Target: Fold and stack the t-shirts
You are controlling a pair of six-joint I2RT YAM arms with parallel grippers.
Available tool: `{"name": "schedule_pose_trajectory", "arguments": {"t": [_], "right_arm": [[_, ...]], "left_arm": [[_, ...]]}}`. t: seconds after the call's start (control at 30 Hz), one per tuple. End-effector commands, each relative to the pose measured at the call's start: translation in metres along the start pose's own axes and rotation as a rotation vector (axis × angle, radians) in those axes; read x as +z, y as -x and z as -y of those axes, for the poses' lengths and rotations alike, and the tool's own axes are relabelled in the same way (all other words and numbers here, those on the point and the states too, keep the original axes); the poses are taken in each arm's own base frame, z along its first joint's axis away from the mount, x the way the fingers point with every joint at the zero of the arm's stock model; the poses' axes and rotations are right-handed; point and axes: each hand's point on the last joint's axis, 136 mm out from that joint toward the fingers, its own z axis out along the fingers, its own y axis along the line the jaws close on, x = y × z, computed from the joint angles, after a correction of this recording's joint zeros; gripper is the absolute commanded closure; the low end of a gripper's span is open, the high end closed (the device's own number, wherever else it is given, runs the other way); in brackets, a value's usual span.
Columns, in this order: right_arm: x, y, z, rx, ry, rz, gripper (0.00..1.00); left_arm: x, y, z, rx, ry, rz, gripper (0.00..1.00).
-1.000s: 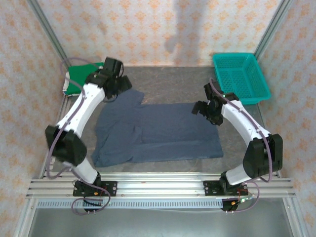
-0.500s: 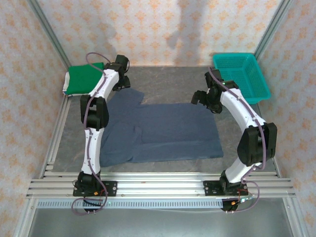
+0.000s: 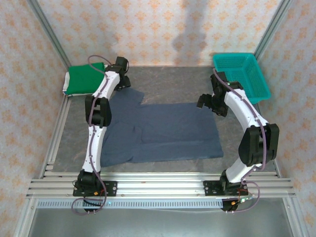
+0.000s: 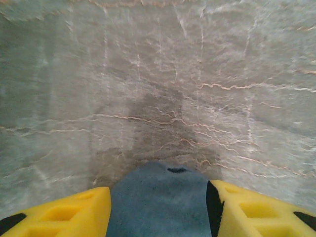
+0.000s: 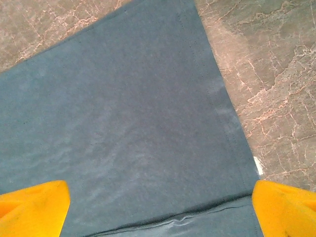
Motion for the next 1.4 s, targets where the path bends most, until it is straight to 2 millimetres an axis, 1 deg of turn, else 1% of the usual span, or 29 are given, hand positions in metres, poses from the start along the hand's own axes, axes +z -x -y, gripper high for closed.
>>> {"name": "schedule_pose_trajectory", "arguments": {"t": [0.0,0.17,0.37,0.4,0.47,0.53,0.6,0.63,0.77,0.9,1.1,1.23,1.37], "right_arm": [[-0.005,-0.007,0.007,-0.010,-0.009,-0.005,0.05],[-0.001,-0.006,0.003,-0.014,0.011,-0.008,0.05],[0.006,-0.002,0.008,-0.005,-0.009,-0.015,0.05],[0.008,0.000,0.010,-0.002,-0.021,-0.012,0.05],[0.014,0.004,0.019,0.006,-0.060,-0.010,0.05],[0.024,0.010,0.033,0.016,-0.143,-0.016,0.07],[0.031,0.017,0.040,0.009,-0.196,-0.021,0.09],[0.035,0.022,0.041,0.005,-0.208,-0.017,0.09],[0.054,0.042,0.030,-0.004,-0.183,0.009,0.12],[0.074,0.058,0.022,-0.002,-0.176,0.002,0.16],[0.096,0.082,0.011,0.023,-0.164,0.025,0.23],[0.108,0.093,0.014,0.057,-0.202,0.046,0.28],[0.121,0.097,0.019,0.100,-0.234,0.046,0.34]], "left_arm": [[0.003,0.012,0.002,-0.043,-0.023,0.034,0.46],[0.015,0.008,0.003,-0.054,-0.028,0.022,0.47],[0.026,-0.004,0.004,-0.057,-0.031,-0.017,0.52],[0.028,-0.006,0.003,-0.058,-0.028,-0.025,0.55],[0.030,-0.010,0.003,-0.057,-0.031,-0.038,0.66],[0.027,-0.011,0.003,-0.056,-0.034,-0.047,0.82],[0.015,-0.007,0.001,-0.051,-0.027,-0.037,0.91],[0.010,-0.005,0.000,-0.045,-0.023,-0.029,0.95],[-0.019,0.004,-0.011,-0.029,-0.007,0.004,1.00],[-0.042,0.008,-0.019,-0.013,-0.005,0.030,1.00],[-0.067,0.010,-0.022,0.005,-0.016,0.052,1.00],[-0.075,0.008,-0.021,0.009,-0.028,0.050,1.00],[-0.085,0.010,-0.020,0.011,-0.040,0.060,1.00]]}}
